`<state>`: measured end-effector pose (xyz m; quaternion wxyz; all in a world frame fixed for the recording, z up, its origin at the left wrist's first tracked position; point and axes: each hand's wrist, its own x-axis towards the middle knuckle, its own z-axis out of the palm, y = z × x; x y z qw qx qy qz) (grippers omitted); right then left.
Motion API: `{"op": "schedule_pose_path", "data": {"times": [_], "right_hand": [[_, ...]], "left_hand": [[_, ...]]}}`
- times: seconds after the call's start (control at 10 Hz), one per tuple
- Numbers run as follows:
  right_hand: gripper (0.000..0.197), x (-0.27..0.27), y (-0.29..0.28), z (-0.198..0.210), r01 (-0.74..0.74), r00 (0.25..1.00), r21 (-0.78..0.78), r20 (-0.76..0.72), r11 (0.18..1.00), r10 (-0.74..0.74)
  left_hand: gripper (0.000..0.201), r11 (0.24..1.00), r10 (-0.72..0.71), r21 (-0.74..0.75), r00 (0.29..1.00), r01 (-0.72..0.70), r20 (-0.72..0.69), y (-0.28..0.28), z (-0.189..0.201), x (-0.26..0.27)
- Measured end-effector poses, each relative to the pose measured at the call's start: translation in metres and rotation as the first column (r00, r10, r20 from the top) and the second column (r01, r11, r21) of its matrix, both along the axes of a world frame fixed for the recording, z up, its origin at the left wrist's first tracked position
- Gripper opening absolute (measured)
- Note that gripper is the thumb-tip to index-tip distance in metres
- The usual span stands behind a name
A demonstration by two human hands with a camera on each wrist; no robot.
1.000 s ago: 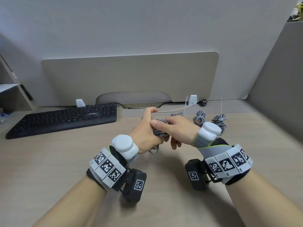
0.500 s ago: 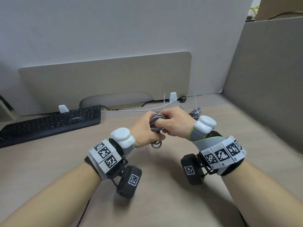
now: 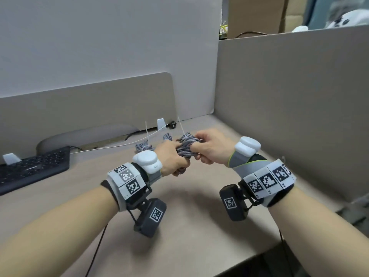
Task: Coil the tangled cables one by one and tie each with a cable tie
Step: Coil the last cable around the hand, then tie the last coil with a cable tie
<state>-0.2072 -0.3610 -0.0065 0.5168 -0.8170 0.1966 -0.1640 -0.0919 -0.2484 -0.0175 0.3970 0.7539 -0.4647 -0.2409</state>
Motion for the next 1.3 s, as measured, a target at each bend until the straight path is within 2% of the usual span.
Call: {"op": "schedule_pose_path", "data": {"times": [0.2,0.3,0.4,0.5,0.6,0.7,0.8,0.9,1.0,1.1,1.2,1.3], "right_hand": [[0.007,-0.024,-0.019,-0.005,-0.004,0.997,0.018,-0.071,1.0,0.005],[0.005,-0.029,-0.028,-0.003,-0.04,0.994,0.027,-0.097,0.999,0.042],[0.026,-0.037,-0.041,0.003,-0.029,0.993,0.037,-0.116,0.999,0.033],[0.037,-0.048,-0.065,0.005,0.106,0.964,-0.134,-0.23,0.985,-0.135],[0.038,-0.062,-0.098,-0.004,0.121,0.788,-0.463,-0.493,0.878,-0.369],[0.026,-0.083,-0.111,-0.016,0.072,0.618,-0.694,-0.533,0.716,-0.578],[0.032,-0.089,-0.139,-0.05,-0.292,0.838,0.063,-0.464,0.954,0.287],[0.034,-0.099,-0.165,-0.083,-0.633,0.611,0.744,0.309,0.215,0.729],[0.028,-0.092,-0.162,-0.09,-0.668,0.57,0.743,0.465,0.053,0.678],[0.03,-0.09,-0.157,-0.093,-0.702,0.633,0.675,0.444,0.228,0.634],[0.031,-0.081,-0.125,-0.059,-0.673,0.725,0.416,0.21,0.612,0.655],[0.037,-0.048,-0.09,-0.03,-0.142,0.857,-0.404,-0.506,0.904,-0.092]], "left_hand": [[0.03,0.994,-0.065,0.1,0.988,0.052,0.139,-0.023,-0.001,-0.018],[0.017,0.996,-0.068,0.064,0.989,0.06,0.134,-0.03,-0.005,-0.021],[0.009,0.998,-0.03,0.052,0.992,0.024,0.122,-0.034,-0.008,-0.02],[0.012,0.996,0.0,0.09,0.988,-0.014,0.152,-0.033,-0.009,-0.016],[0.01,0.987,0.002,0.151,0.956,-0.048,0.292,-0.032,-0.011,-0.005],[0.009,0.979,0.009,0.181,0.909,-0.093,0.417,-0.031,-0.009,0.004],[0.01,0.97,-0.002,0.205,0.839,-0.131,0.544,-0.029,-0.008,0.009],[0.011,0.969,-0.021,0.207,0.8,-0.131,0.6,-0.031,-0.013,0.012],[0.009,0.967,-0.021,0.206,0.766,-0.147,0.643,-0.032,-0.021,0.018],[0.014,0.962,-0.035,0.224,0.743,-0.156,0.669,-0.031,-0.024,0.024],[0.019,0.955,-0.084,0.259,0.709,-0.142,0.7,-0.029,-0.024,0.027],[0.024,0.94,-0.155,0.31,0.633,-0.141,0.759,-0.025,-0.021,0.028]]}}
